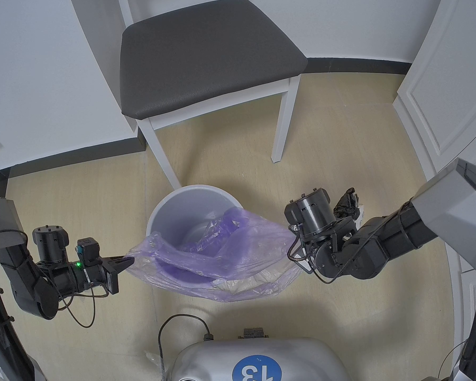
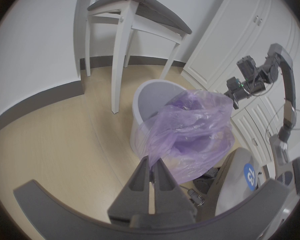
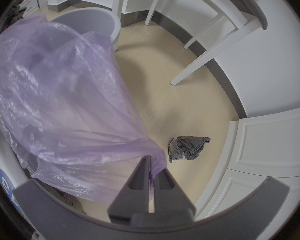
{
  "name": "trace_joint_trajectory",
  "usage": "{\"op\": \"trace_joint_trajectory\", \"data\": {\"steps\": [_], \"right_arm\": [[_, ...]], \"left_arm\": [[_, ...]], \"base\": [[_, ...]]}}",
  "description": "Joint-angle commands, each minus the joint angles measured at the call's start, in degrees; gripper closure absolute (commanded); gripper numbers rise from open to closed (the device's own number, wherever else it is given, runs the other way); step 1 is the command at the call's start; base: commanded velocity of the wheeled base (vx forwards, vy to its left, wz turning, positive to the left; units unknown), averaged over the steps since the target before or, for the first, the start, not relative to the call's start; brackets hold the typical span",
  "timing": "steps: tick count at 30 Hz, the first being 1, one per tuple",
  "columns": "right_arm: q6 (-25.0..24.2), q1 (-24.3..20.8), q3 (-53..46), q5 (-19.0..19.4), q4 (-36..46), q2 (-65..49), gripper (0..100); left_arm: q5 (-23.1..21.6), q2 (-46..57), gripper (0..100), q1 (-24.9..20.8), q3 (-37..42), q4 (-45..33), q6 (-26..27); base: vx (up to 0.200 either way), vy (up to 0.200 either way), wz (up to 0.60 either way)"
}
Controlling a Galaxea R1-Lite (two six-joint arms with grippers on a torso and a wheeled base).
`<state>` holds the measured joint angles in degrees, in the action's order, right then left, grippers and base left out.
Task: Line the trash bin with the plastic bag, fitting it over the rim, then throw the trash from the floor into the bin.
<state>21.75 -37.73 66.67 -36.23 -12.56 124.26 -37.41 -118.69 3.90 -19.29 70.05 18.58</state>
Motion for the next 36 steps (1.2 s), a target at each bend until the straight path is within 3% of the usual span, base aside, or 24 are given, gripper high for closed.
{"op": "trace_joint_trajectory", "data": {"steps": [1, 10, 15, 21, 31, 32, 36], "right_arm": [[0.5, -0.6, -0.9, 0.0, 0.0, 0.5, 100], [0.5, -1.1, -1.1, 0.0, -0.6, 3.0, 100], [0.5, -1.6, -0.9, 0.0, -1.6, 3.1, 100], [0.5, -2.0, -1.2, 0.0, -1.7, 1.6, 100], [0.5, -4.0, -5.0, 0.1, -2.6, 0.4, 100], [0.7, -4.0, -5.1, 0.1, -3.0, 0.4, 0], [1.0, -4.7, -5.4, 0.1, -4.7, 0.0, 0]], "left_arm": [[-1.7, -3.7, 100, 1.3, 0.1, 0.1, 2.1], [-2.1, -5.8, 100, 1.2, -0.6, 2.4, 1.5], [-2.1, -7.8, 100, 1.2, -0.1, 9.5, 0.1], [-1.9, -8.0, 100, 0.8, 0.8, 16.9, -5.4], [-1.6, -7.4, 100, 1.1, 1.0, 18.6, -5.3], [-1.6, -7.3, 100, 1.2, 1.1, 19.0, -5.3], [-1.6, -7.3, 100, 1.5, 1.2, 19.9, -5.4]], "base": [[0.000, 0.000, 0.00], [0.000, 0.000, 0.00], [0.000, 0.000, 0.00], [0.000, 0.000, 0.00], [0.000, 0.000, 0.00], [0.000, 0.000, 0.00], [0.000, 0.000, 0.00]]}}
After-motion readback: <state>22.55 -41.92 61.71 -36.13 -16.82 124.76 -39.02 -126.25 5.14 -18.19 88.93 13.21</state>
